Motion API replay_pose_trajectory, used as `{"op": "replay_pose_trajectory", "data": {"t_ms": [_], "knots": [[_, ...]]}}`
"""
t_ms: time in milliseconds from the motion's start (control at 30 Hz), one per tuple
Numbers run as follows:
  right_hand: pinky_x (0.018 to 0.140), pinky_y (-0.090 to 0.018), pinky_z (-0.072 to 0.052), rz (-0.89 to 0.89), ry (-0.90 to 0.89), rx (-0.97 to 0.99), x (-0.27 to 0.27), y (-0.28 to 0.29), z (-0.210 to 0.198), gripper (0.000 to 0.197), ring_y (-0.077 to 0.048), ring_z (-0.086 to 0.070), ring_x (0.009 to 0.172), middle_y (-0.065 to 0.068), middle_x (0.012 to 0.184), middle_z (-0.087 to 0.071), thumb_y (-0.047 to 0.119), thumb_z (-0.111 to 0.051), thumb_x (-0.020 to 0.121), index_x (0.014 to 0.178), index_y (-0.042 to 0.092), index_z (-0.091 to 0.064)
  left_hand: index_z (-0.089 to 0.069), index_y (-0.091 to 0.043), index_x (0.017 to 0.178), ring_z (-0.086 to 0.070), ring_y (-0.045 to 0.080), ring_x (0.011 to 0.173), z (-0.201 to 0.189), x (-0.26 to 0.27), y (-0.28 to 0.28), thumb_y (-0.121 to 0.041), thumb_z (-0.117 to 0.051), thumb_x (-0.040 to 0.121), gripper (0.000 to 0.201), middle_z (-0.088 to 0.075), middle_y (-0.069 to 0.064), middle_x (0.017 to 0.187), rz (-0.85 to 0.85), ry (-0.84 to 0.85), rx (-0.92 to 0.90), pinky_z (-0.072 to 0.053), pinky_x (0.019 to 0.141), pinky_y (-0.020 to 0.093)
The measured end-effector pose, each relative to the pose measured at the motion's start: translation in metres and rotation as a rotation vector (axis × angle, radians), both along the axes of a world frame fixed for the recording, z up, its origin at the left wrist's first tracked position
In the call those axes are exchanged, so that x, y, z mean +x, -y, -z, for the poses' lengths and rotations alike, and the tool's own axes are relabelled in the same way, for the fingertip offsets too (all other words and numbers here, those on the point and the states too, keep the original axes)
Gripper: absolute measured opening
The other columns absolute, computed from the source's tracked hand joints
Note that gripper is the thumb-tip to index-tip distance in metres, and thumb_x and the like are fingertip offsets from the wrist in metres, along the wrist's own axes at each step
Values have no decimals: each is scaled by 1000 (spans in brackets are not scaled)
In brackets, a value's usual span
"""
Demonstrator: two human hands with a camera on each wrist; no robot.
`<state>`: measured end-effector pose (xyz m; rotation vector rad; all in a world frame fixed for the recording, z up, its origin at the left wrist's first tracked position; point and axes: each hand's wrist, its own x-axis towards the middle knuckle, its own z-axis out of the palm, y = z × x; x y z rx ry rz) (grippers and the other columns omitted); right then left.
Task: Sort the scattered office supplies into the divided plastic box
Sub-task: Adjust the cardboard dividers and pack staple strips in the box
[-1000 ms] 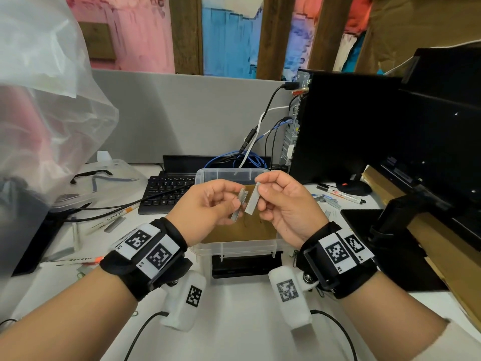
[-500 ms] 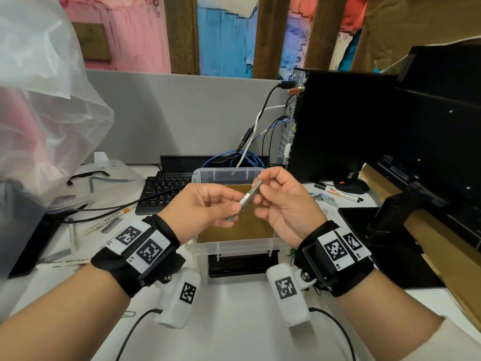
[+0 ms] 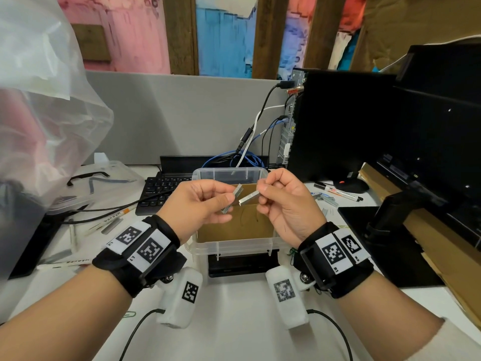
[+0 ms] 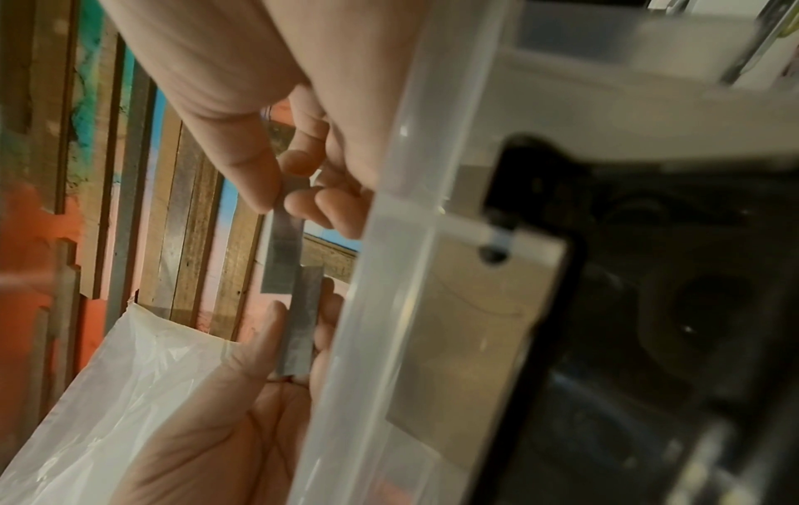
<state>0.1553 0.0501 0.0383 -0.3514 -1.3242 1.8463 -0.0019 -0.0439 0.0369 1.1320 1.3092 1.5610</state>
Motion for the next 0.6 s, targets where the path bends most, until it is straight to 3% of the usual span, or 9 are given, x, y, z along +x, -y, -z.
{"op": "replay_pose_trajectory", "data": {"t_ms": [333, 600], "knots": [[50, -21, -39, 39, 30, 12, -2, -1, 2, 21, -11, -47, 60, -6, 77, -54, -11, -48, 90, 80, 9, -49, -72, -7, 99, -64, 13, 71, -3, 0, 3, -15, -69, 71, 29, -68, 6, 75, 84, -82, -11, -58, 65, 27], [52, -22, -40, 106, 141, 59, -7, -3, 5, 20, -12, -48, 58, -3, 64, -52, -9, -52, 89, 79, 8, -51, -71, -4, 102, -64, 8, 70, -4, 4, 4, -15, -70, 72, 31, -71, 1, 77, 77, -181, -16, -59, 71, 29]]}}
